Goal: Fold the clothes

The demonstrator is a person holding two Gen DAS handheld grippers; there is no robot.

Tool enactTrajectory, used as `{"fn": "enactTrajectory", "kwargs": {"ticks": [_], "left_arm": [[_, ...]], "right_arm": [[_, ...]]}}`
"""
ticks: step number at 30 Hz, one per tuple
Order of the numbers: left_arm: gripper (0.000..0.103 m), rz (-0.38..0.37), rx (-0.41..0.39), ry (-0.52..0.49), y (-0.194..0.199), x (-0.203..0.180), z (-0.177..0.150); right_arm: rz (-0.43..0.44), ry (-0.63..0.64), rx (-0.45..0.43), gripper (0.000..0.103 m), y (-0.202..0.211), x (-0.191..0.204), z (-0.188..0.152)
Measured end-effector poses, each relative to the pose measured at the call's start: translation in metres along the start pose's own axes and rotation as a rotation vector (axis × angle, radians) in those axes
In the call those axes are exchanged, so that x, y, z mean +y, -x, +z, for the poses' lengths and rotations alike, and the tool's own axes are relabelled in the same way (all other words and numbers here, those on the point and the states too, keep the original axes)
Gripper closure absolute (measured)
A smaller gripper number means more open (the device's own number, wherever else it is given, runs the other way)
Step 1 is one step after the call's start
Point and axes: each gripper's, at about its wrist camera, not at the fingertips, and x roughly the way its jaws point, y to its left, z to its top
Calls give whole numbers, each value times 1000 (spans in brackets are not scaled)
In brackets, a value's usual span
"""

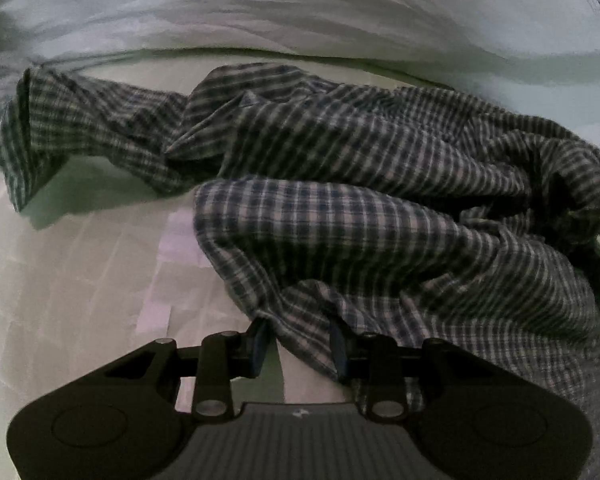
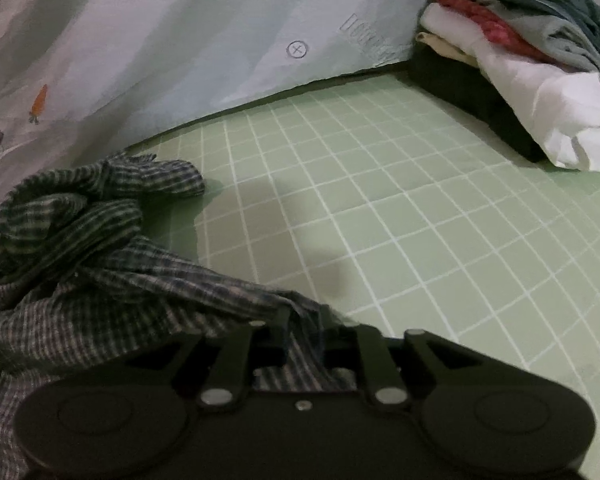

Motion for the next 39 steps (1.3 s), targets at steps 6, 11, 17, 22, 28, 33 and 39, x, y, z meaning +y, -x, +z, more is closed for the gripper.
{"fn": "enactTrajectory", "kwargs": {"ticks": [6, 11, 17, 22, 28, 33, 39], "left_arm": [[76, 15, -66, -6, 2, -9, -10], [102, 42, -94, 14, 15, -4, -15], [102, 161, -180, -14, 65, 16, -23], [102, 175, -255, 0, 121, 39, -18], [102, 173, -419, -29, 195, 33, 20], [101, 178, -307, -60, 142, 26, 39], [97, 169, -113, 29, 89, 33, 17]], "right_arm": [[89, 89, 22, 96, -2, 9, -3], [106, 162, 7, 102, 5, 17, -4], [132, 111, -53, 102, 37, 3, -12], [172, 114, -69, 102, 57, 5, -14], [269, 50, -121, 102, 87, 8, 4], [163, 78, -42, 102, 52, 7, 1], [76, 31, 69, 87, 33, -1, -18]]}}
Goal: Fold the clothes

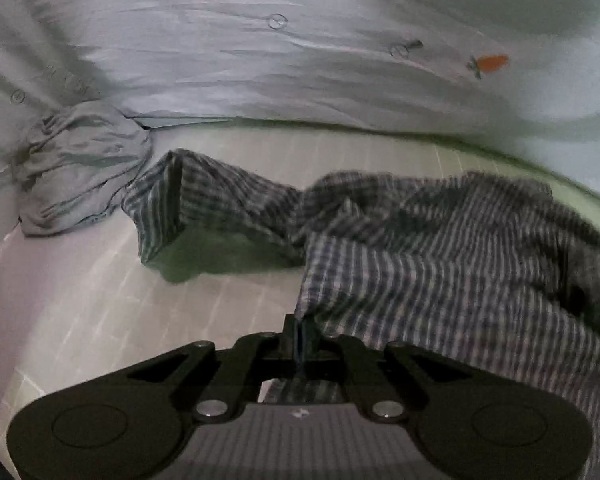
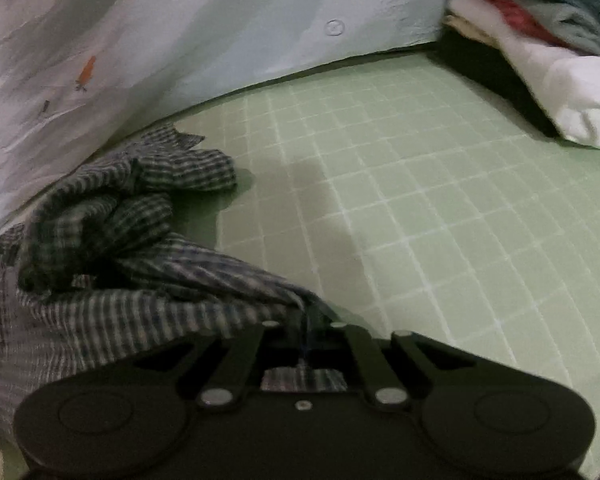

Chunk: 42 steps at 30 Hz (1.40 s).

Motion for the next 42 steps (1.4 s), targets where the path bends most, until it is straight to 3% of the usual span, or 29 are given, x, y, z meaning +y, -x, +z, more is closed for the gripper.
{"fn": "enactTrajectory", "kwargs": {"ticks": [1, 2, 3, 4, 6, 8, 10, 13, 20, 25, 31, 35, 37, 39, 42], "left_arm": [[95, -12, 21, 8, -1, 2, -3], [89, -23, 43, 16, -1, 4, -7], [72, -35, 63, 26, -2, 7, -9], [57, -47, 80, 37, -4, 10, -10], [43, -63, 80, 48, 1, 14, -9], [27, -67, 70, 66, 6, 15, -5], [20, -86, 68, 102, 4, 13, 0], [20, -129, 92, 132, -7, 6, 6], [20, -159, 206, 92, -57, -27, 2], [20, -136, 295, 85, -83, -44, -5], [11, -125, 290, 41, -86, -51, -8], [0, -100, 312, -5, -90, -59, -10], [0, -68, 319, -34, -92, -64, -11], [0, -55, 322, -41, -93, -66, -12], [0, -51, 323, -33, -94, -66, -12]], "right_arm": [[-16, 3, 0, 79, 2, -1, -2], [-33, -4, -5, 59, 4, -3, -3], [-48, -12, -10, 44, 5, -5, -4], [-55, -23, -20, 38, 7, -6, -3], [-76, -41, -58, 15, 13, -9, 4], [-90, -42, -99, 4, 13, -7, 15], [-100, -43, -138, 2, 12, -4, 27], [-46, -48, -139, 2, -3, 3, 47], [167, -192, -71, 3, -55, 23, 87], [288, -300, 8, 4, -91, 31, 104], [418, -438, 85, 12, -124, 35, 108], [475, -551, 148, 36, -149, 34, 105], [503, -580, 162, 59, -157, 34, 103], [502, -570, 137, 93, -155, 34, 104], [477, -525, 34, 98, -136, 25, 113]]}}
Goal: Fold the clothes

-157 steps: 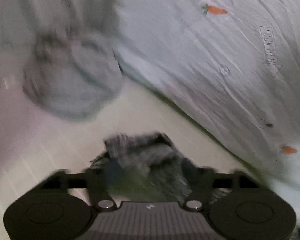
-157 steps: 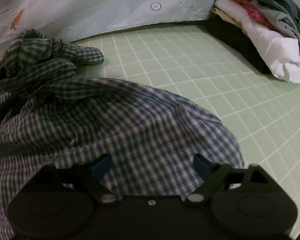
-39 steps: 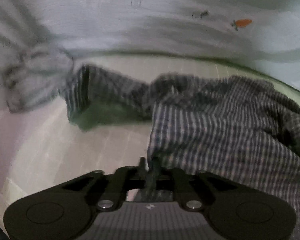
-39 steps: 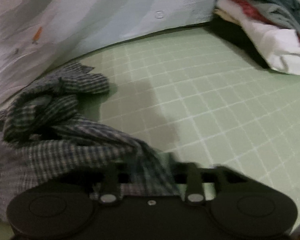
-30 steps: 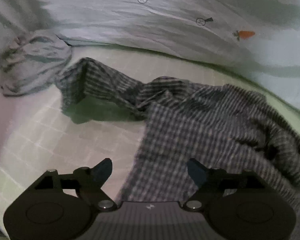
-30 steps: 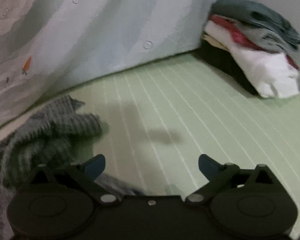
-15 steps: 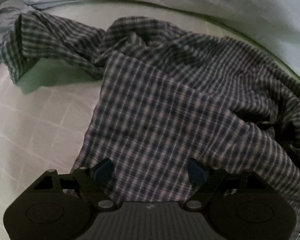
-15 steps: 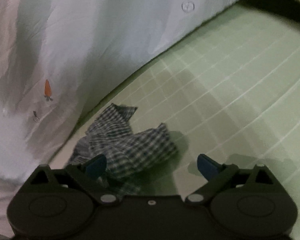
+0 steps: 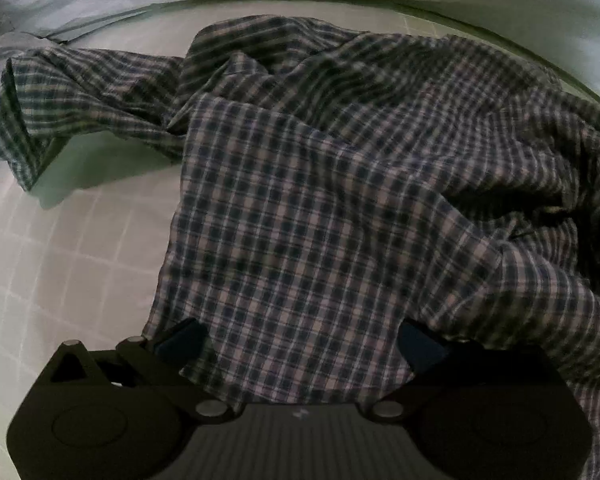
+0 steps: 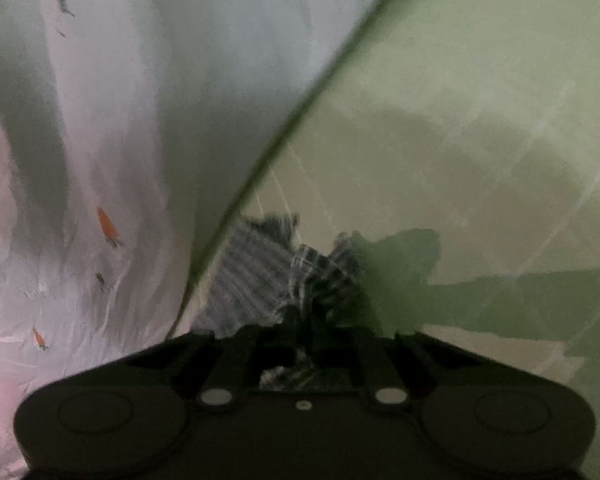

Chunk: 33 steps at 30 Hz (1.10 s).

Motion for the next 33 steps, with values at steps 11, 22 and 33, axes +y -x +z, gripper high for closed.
{"fn": "enactTrajectory", "kwargs": {"ticks": [11, 22, 33], "left_arm": [[0, 15, -19, 33, -1, 1, -2], [0, 22, -52, 47, 1, 2, -11], [0, 22, -11, 44, 1, -9, -7]], "right_arm": [[38, 536, -406, 99, 78, 91, 82], [-333, 424, -365, 38, 75, 41, 63], [-452, 170, -254, 33, 110, -41, -26]]}}
